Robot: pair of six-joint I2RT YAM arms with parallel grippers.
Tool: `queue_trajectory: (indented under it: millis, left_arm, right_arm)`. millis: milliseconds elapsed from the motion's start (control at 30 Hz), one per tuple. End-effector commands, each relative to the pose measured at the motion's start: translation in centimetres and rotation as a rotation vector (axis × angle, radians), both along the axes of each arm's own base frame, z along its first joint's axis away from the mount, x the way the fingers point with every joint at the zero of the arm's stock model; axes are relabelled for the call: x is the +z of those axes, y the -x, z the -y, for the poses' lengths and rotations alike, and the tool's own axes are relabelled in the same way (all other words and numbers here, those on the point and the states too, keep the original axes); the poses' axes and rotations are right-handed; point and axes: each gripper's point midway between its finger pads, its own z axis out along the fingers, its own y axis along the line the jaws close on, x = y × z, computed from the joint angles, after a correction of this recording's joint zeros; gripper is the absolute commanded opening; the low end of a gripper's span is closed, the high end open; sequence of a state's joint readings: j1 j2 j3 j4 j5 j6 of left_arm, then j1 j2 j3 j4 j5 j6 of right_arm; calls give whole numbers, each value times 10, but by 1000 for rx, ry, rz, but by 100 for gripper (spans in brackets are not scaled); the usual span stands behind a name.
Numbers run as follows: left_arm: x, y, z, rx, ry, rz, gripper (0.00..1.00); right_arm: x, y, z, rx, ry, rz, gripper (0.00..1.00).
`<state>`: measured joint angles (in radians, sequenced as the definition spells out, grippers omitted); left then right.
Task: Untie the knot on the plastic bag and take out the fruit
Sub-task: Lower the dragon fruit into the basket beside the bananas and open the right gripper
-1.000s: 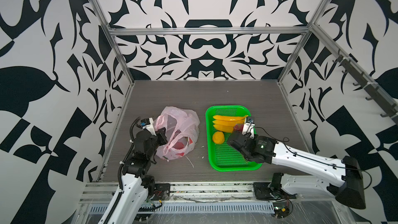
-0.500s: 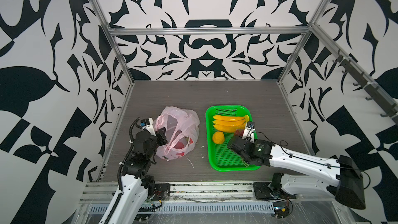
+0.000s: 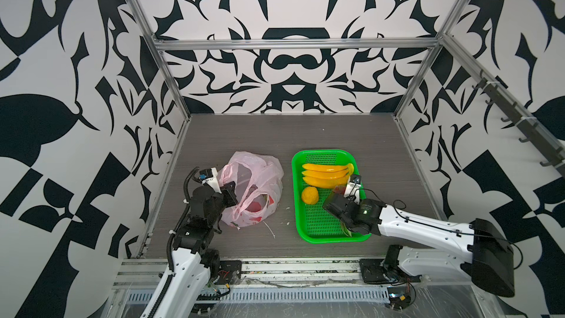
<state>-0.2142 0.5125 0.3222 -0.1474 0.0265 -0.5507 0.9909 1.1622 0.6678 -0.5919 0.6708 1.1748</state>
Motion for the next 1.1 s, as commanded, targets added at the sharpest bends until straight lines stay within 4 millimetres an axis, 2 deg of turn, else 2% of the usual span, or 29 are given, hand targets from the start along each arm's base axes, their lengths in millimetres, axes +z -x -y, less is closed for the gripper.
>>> queue_trajectory:
  millis: [0, 367, 1067]
  left_arm:
    - [2, 0, 1, -3, 6, 3, 0]
    - [4, 0, 1, -2, 3, 3, 0]
    - [1, -3, 0, 1, 0, -1, 0]
  right_arm:
    - [0, -4, 0, -5, -9, 12, 48]
    - [-13, -5, 2, -10, -7, -16, 52]
    - [-22, -5, 4, -25, 15, -47, 75]
